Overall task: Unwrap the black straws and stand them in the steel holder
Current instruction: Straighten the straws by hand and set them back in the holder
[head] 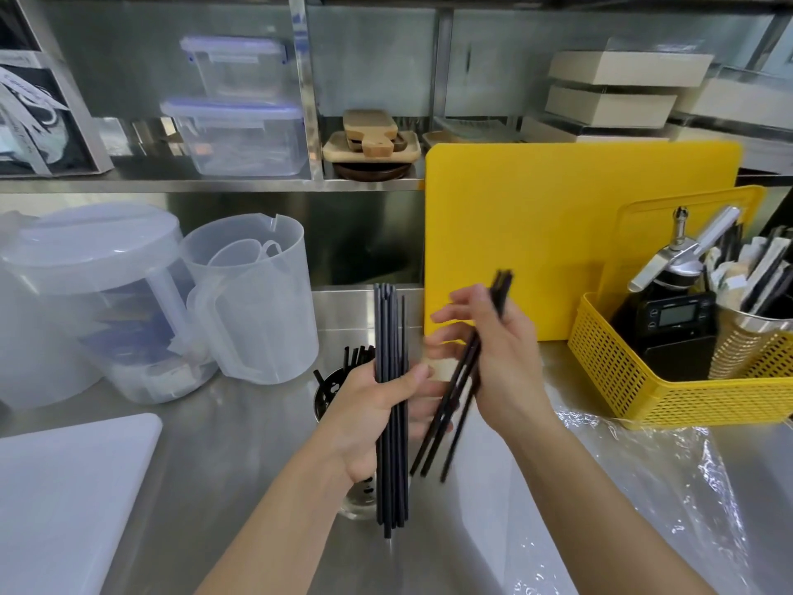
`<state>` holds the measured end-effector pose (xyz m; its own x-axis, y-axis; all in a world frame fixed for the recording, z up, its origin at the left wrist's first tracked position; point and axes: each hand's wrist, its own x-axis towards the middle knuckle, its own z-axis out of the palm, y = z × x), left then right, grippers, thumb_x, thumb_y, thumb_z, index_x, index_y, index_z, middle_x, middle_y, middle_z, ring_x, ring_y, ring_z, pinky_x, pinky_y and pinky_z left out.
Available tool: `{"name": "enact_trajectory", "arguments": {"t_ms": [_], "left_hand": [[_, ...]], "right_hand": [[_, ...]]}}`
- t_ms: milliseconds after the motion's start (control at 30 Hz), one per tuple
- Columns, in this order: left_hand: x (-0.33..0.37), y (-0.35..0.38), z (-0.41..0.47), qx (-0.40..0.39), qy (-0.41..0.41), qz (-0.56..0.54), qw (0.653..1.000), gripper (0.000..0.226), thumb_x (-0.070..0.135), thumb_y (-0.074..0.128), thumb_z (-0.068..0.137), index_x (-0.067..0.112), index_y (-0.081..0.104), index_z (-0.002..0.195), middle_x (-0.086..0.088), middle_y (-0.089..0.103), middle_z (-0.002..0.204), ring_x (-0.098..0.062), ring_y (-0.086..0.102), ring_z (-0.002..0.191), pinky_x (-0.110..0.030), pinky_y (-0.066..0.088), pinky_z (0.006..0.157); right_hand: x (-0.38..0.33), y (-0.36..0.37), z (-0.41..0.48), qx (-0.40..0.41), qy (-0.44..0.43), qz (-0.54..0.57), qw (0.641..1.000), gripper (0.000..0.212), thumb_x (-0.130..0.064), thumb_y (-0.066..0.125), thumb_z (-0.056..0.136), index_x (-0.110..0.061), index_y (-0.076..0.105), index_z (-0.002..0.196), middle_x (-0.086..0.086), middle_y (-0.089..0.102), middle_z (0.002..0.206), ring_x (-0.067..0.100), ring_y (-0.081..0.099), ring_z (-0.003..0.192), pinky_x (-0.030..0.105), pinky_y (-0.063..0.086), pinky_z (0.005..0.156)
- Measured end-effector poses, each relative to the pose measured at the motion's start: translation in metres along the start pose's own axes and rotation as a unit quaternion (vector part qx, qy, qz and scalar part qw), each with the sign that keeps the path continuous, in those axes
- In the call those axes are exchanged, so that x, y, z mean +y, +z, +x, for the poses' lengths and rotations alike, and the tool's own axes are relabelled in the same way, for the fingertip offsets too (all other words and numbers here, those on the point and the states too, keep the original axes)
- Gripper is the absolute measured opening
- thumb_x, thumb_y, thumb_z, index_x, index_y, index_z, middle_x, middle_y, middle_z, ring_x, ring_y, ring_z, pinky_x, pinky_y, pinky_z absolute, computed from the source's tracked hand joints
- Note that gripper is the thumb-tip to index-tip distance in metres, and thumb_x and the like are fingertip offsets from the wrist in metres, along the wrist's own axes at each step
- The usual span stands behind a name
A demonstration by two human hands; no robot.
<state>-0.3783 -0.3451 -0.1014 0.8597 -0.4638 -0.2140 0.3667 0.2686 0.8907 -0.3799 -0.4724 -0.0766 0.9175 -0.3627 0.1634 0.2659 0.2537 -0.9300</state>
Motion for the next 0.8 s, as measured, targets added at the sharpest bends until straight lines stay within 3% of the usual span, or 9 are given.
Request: {"name": "enact_trajectory", "arguments": {"t_ms": [67, 167, 200, 267, 333, 433, 567, 700, 800], "left_hand": [[0.002, -0.004, 0.0, 0.022, -0.015, -0.021, 0.999, 0.006, 0.008, 0.055, 0.089, 0.002, 0.054, 0.089, -0.02, 0.072, 0.078, -0.027, 0.071, 0.065, -0.037, 0.06, 0.057], [0.006, -0.01, -0.002, -0.007, -0.05, -0.009, 0.999, 0.011, 0.013, 0.056, 0.086, 0.002, 0.057, 0.086, -0.014, 0.071, 0.069, -0.015, 0.064, 0.048, -0.024, 0.052, 0.043], [0.008, -0.01, -0.002, -0.022, -0.061, -0.016, 0.998, 0.013, 0.015, 0.057, 0.083, 0.003, 0.058, 0.086, -0.013, 0.071, 0.069, -0.013, 0.062, 0.046, -0.02, 0.049, 0.039], [0.009, -0.011, -0.002, -0.041, -0.079, -0.039, 0.995, 0.018, 0.019, 0.059, 0.075, 0.004, 0.063, 0.084, -0.015, 0.072, 0.073, -0.01, 0.061, 0.043, -0.017, 0.045, 0.034], [0.008, -0.013, -0.002, -0.055, -0.096, -0.039, 0.993, 0.019, 0.019, 0.058, 0.072, 0.005, 0.064, 0.084, -0.016, 0.072, 0.074, -0.008, 0.059, 0.041, -0.014, 0.043, 0.032], [0.008, -0.017, -0.005, -0.059, -0.12, -0.058, 0.989, 0.02, 0.017, 0.057, 0.07, 0.003, 0.059, 0.085, -0.014, 0.07, 0.063, -0.007, 0.054, 0.035, -0.013, 0.037, 0.027], [0.013, -0.027, -0.005, -0.103, -0.121, -0.132, 0.978, 0.044, 0.022, 0.093, 0.041, 0.004, 0.072, 0.076, -0.017, 0.066, 0.062, -0.005, 0.047, 0.03, -0.011, 0.033, 0.024], [0.015, -0.031, -0.006, -0.143, -0.106, -0.085, 0.98, 0.04, 0.036, 0.087, 0.053, 0.004, 0.072, 0.073, -0.018, 0.066, 0.065, -0.001, 0.037, 0.026, -0.009, 0.03, 0.025], [0.015, -0.032, -0.006, -0.147, -0.106, -0.094, 0.979, 0.04, 0.039, 0.08, 0.063, 0.004, 0.068, 0.077, -0.014, 0.061, 0.064, -0.001, 0.034, 0.026, -0.01, 0.029, 0.025]], "right_hand": [[-0.003, -0.009, 0.005, 0.049, -0.035, 0.041, 0.997, 0.02, -0.017, 0.048, 0.096, -0.012, 0.055, 0.078, -0.006, 0.046, 0.047, 0.008, 0.039, 0.037, 0.02, 0.033, 0.037], [-0.005, -0.017, 0.006, -0.077, -0.123, -0.129, 0.981, 0.013, -0.005, 0.063, 0.085, -0.015, 0.066, 0.078, -0.016, 0.048, 0.044, 0.0, 0.04, 0.039, 0.012, 0.032, 0.042], [-0.004, -0.017, 0.005, -0.148, -0.175, -0.221, 0.948, 0.012, -0.003, 0.066, 0.082, -0.013, 0.07, 0.08, -0.02, 0.053, 0.05, -0.004, 0.047, 0.045, 0.007, 0.034, 0.049], [0.004, -0.02, 0.007, -0.252, -0.281, -0.378, 0.845, 0.016, -0.003, 0.063, 0.081, -0.009, 0.074, 0.091, -0.025, 0.052, 0.07, -0.011, 0.052, 0.06, 0.007, 0.036, 0.056], [0.012, -0.025, 0.013, -0.305, -0.297, -0.449, 0.786, 0.029, -0.007, 0.055, 0.08, -0.014, 0.072, 0.103, -0.012, 0.052, 0.078, -0.003, 0.049, 0.064, 0.015, 0.038, 0.056], [0.017, -0.027, 0.016, -0.308, -0.365, -0.479, 0.736, 0.029, -0.016, 0.052, 0.082, -0.017, 0.072, 0.104, 0.006, 0.061, 0.087, 0.018, 0.055, 0.056, 0.03, 0.046, 0.045], [0.024, -0.022, 0.015, -0.263, -0.511, -0.517, 0.635, 0.018, -0.013, 0.059, 0.082, -0.01, 0.072, 0.094, 0.005, 0.067, 0.085, 0.019, 0.053, 0.048, 0.024, 0.036, 0.032], [0.029, -0.025, 0.016, -0.231, -0.565, -0.505, 0.61, 0.012, 0.003, 0.068, 0.075, -0.006, 0.071, 0.083, 0.001, 0.065, 0.084, 0.015, 0.049, 0.051, 0.025, 0.032, 0.035], [0.03, -0.021, 0.017, -0.217, -0.567, -0.506, 0.612, 0.006, -0.002, 0.067, 0.077, -0.006, 0.069, 0.08, 0.005, 0.067, 0.078, 0.017, 0.048, 0.047, 0.024, 0.031, 0.035]]}}
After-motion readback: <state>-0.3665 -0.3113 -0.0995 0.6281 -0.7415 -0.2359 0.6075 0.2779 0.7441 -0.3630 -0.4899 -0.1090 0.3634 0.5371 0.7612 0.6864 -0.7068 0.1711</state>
